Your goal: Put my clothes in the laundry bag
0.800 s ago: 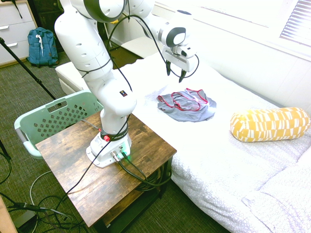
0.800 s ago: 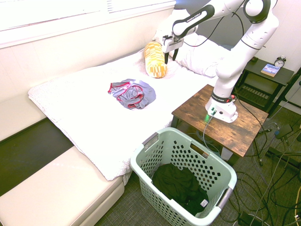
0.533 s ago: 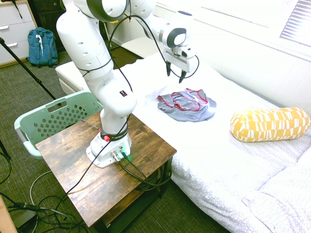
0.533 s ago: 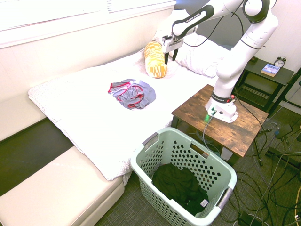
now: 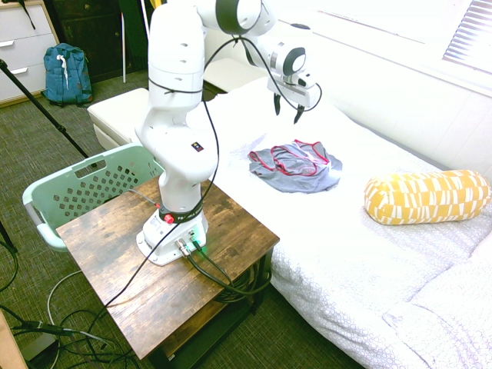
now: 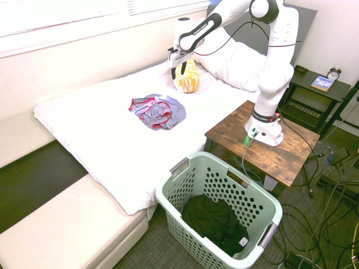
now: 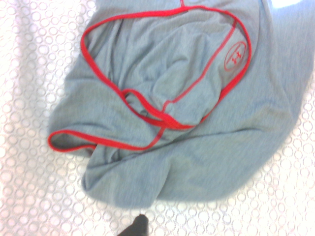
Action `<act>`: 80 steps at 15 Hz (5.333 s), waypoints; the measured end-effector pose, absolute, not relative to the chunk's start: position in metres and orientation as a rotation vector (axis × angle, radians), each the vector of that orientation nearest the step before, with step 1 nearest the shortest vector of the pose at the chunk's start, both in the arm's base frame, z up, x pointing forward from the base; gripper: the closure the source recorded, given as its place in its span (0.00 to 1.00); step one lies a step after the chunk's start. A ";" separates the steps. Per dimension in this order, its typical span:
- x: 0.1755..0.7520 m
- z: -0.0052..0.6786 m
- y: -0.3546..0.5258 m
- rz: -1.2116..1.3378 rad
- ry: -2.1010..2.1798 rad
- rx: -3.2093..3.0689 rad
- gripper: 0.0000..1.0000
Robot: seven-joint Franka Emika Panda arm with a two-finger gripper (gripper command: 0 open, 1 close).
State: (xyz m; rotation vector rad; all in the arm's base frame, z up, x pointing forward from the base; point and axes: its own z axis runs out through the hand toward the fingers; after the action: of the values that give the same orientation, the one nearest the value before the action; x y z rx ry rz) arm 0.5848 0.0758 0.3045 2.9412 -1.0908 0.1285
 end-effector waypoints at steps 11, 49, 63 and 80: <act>0.720 0.100 0.058 0.011 -1.039 2.862 0.00; 0.720 -0.047 0.064 -0.382 -1.022 2.912 1.00; 0.744 0.011 0.068 -0.428 -1.082 2.949 1.00; 0.651 0.392 0.304 -0.084 -0.510 3.026 1.00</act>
State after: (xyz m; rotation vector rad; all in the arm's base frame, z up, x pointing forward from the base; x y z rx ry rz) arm 0.6515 0.3037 0.3919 3.0260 -0.5097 -0.0838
